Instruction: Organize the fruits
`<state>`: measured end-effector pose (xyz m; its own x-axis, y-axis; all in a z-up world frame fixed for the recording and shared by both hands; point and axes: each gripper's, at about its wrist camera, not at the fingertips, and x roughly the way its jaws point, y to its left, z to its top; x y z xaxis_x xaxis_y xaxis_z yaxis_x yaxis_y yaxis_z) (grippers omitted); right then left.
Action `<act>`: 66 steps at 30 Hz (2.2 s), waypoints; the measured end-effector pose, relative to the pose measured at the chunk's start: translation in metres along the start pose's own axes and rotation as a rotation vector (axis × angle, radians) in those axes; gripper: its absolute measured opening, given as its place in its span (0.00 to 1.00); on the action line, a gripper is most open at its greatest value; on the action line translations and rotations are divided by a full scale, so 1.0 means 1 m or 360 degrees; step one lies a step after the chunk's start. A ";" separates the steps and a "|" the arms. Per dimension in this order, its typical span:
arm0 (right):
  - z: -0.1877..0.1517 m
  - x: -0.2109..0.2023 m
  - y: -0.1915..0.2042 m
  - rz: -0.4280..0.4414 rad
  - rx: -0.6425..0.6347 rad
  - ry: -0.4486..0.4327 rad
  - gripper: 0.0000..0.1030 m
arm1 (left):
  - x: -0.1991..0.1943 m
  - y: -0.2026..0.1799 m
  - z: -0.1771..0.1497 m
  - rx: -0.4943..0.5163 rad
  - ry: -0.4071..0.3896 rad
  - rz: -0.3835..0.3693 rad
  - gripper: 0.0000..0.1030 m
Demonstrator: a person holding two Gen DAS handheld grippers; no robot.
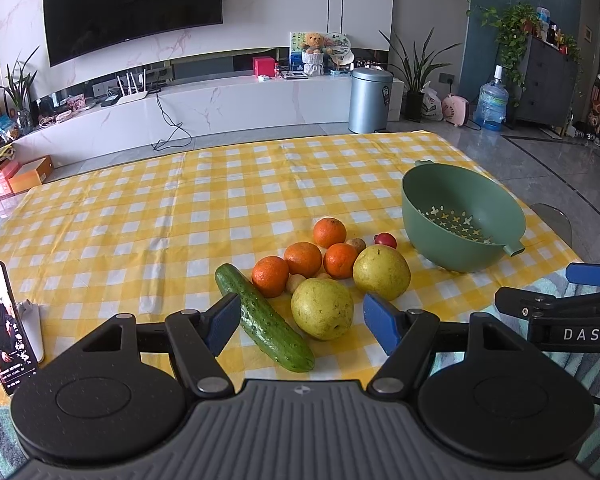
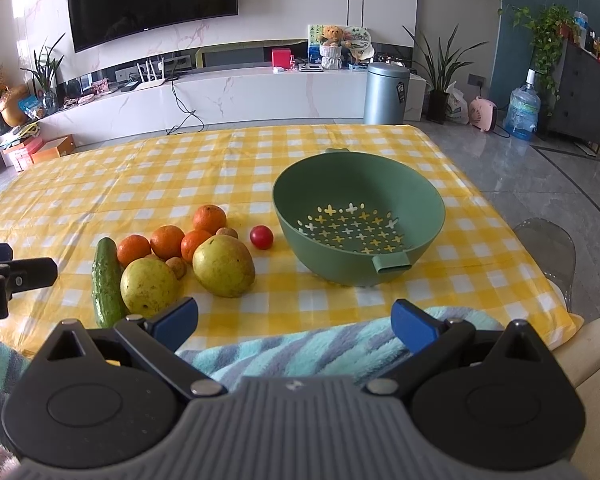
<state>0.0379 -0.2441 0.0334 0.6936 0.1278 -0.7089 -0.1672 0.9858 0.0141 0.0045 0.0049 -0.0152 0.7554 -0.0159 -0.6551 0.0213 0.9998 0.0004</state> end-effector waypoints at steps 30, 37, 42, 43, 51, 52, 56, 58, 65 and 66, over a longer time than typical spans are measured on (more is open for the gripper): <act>0.002 0.014 0.001 0.0071 0.0013 -0.0008 0.96 | 0.006 0.007 0.002 -0.0065 0.0086 -0.0056 0.80; 0.010 0.036 0.019 0.0189 -0.0106 -0.0030 0.83 | 0.029 0.019 0.010 -0.0121 0.0194 -0.0096 0.66; 0.015 0.060 0.032 0.0232 -0.0165 -0.0015 0.72 | 0.052 0.029 0.012 -0.0203 0.0285 -0.0074 0.56; 0.016 0.066 0.034 0.0233 -0.0165 -0.0009 0.72 | 0.056 0.031 0.013 -0.0221 0.0301 -0.0069 0.55; 0.025 0.112 0.043 0.0262 -0.0120 0.0027 0.66 | 0.098 0.052 0.012 -0.0407 0.0398 -0.0023 0.55; 0.024 0.117 0.045 0.0262 -0.0113 0.0025 0.65 | 0.103 0.055 0.011 -0.0422 0.0409 -0.0017 0.55; 0.024 0.133 0.044 0.0269 -0.0083 0.0036 0.63 | 0.118 0.062 0.007 -0.0499 0.0449 -0.0024 0.56; 0.025 0.138 0.044 0.0283 -0.0059 0.0045 0.62 | 0.124 0.064 0.004 -0.0534 0.0448 -0.0027 0.57; 0.025 0.153 0.043 0.0318 0.0018 0.0092 0.62 | 0.139 0.068 -0.002 -0.0577 0.0433 -0.0027 0.62; 0.025 0.155 0.044 0.0325 0.0014 0.0097 0.62 | 0.141 0.068 -0.002 -0.0580 0.0431 -0.0028 0.62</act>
<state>0.1552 -0.1785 -0.0581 0.6024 0.3187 -0.7319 -0.2938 0.9410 0.1680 0.1108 0.0706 -0.1092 0.5573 -0.0773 -0.8267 -0.2357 0.9400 -0.2468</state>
